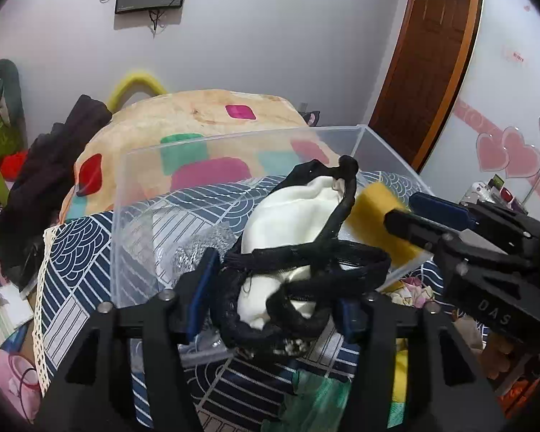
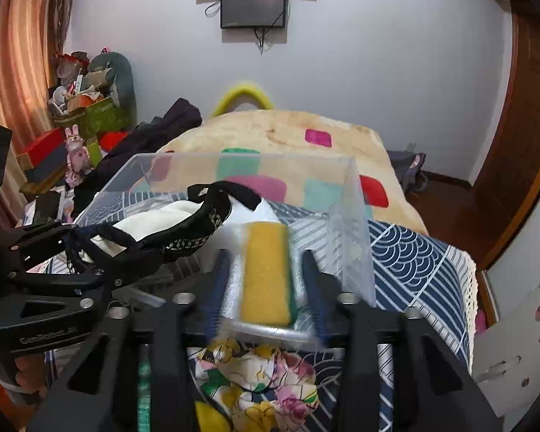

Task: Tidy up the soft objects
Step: 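Drop the sponge and black-trimmed cloth into the clear box, open both grippers, then grasp the white drawstring pouch with the right gripper while left grasps green glove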

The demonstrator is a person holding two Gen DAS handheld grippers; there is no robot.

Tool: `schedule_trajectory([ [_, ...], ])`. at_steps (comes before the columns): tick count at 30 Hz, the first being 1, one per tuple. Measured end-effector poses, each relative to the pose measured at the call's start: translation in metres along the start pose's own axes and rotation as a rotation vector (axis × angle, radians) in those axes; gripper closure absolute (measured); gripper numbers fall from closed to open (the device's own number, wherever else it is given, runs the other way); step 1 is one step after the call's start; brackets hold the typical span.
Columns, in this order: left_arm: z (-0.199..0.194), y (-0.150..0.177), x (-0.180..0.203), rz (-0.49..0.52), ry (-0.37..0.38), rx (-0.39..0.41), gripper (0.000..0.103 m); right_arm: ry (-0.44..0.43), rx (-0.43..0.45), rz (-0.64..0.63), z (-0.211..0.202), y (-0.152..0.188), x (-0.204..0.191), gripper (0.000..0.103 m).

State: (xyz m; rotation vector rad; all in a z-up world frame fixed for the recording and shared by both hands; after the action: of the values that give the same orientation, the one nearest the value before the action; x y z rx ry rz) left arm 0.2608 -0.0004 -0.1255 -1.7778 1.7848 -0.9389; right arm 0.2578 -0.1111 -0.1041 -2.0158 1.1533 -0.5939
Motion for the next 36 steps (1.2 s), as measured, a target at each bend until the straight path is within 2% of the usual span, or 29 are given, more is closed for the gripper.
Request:
schedule_trajectory([
  [1,-0.002,0.001,-0.001,-0.004,0.002,0.003,0.039,0.0,0.006,0.002,-0.002,0.0,0.001,0.045],
  [2,-0.004,0.001,-0.001,-0.004,0.001,0.005,0.038,0.006,0.017,0.0,-0.004,-0.001,0.002,0.042],
  [7,-0.023,0.002,-0.001,0.018,-0.026,0.029,0.032,0.013,0.068,-0.01,-0.022,-0.009,0.0,0.039],
  [11,-0.05,0.001,0.0,0.016,-0.025,0.075,0.018,0.039,0.136,-0.025,-0.044,-0.014,-0.002,0.029],
  [15,-0.079,-0.001,0.0,0.016,-0.034,0.139,0.006,0.037,0.187,-0.028,-0.066,-0.015,-0.003,0.025],
  [21,-0.11,0.009,0.009,0.049,-0.048,0.18,0.001,0.027,0.213,-0.008,-0.082,-0.003,0.001,0.017],
  [29,-0.099,0.049,0.019,0.064,-0.041,0.085,0.001,0.032,0.143,0.053,-0.079,0.033,0.013,0.017],
  [36,-0.059,0.095,0.024,0.005,0.027,-0.097,0.001,0.06,0.023,0.095,-0.063,0.071,0.019,0.017],
])
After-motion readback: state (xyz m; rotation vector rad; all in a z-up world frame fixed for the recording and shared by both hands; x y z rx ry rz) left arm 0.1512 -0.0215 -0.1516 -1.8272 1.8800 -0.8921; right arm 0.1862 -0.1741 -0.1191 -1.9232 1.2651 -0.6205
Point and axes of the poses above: each gripper's, at about its wrist camera, not at the fingertips, and z roughly the way its jaws point, x to its right, y to its underside, the point moved 4 cm from there along z, roughly the way its jaws point, and after that the axes turned 2 degrees about -y, right-handed, at the moved point
